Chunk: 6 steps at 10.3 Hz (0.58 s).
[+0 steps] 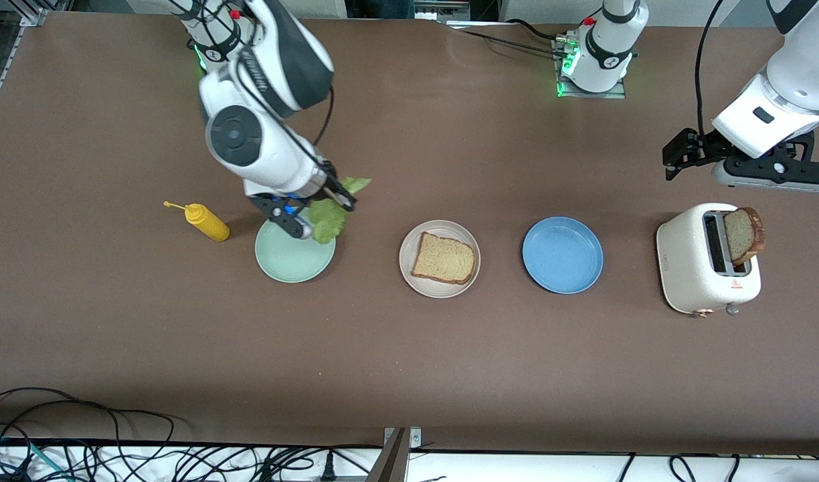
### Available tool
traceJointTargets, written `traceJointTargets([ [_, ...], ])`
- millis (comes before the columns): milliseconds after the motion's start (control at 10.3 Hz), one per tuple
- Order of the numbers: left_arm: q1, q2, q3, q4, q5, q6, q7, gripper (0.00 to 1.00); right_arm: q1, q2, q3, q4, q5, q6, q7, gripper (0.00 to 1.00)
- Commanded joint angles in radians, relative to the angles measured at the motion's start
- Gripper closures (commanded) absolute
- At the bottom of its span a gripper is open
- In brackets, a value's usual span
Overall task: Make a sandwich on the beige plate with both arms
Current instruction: 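Lower the lettuce leaf onto the bread slice with the right gripper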
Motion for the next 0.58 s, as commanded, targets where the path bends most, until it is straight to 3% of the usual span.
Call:
traceJointTargets([
  [0, -0.002, 0.007, 0.003, 0.022, -0.007, -0.019, -0.003, 0.0, 0.077, 0.123, -0.014, 0.105, 0.021, 0.14, 0.169, 1.0],
  [194, -0.001, 0.009, 0.003, 0.022, -0.009, -0.019, -0.003, 0.0, 0.105, 0.253, -0.014, 0.259, 0.022, 0.179, 0.304, 1.0],
  [486, 0.001, 0.009, 0.003, 0.022, -0.007, -0.019, -0.003, 0.0, 0.129, 0.367, 0.001, 0.361, 0.029, 0.227, 0.467, 1.0],
])
